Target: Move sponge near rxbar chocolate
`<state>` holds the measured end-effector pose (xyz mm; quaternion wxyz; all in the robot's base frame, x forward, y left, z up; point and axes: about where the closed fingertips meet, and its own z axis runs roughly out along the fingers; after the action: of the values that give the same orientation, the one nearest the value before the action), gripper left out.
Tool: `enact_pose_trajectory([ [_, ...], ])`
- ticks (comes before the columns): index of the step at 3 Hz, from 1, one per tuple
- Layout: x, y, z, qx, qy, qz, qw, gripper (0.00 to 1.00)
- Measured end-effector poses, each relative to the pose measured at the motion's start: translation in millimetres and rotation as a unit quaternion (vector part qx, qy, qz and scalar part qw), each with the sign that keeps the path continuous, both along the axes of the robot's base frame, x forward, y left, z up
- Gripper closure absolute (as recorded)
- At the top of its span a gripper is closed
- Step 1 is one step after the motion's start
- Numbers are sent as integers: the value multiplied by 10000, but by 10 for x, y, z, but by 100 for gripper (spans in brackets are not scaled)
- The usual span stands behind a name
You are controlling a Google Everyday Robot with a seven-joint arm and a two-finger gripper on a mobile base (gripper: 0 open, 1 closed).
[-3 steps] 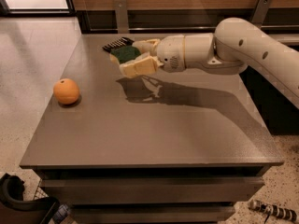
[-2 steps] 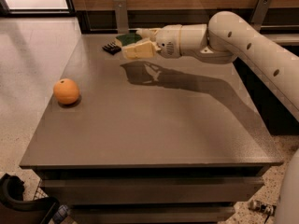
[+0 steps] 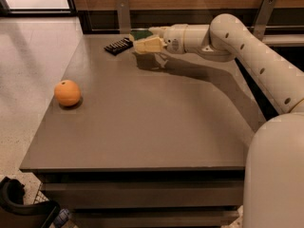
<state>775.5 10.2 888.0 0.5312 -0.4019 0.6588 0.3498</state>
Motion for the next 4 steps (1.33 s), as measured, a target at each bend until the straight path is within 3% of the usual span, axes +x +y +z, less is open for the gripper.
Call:
enact_pose_trajectory([
  [1, 295, -142, -280, -64, -54, -360, 9993, 97],
  [3, 269, -67, -274, -55, -39, -284, 9996, 51],
  [4, 266, -19, -285, -49, -29, -251, 9997, 20],
])
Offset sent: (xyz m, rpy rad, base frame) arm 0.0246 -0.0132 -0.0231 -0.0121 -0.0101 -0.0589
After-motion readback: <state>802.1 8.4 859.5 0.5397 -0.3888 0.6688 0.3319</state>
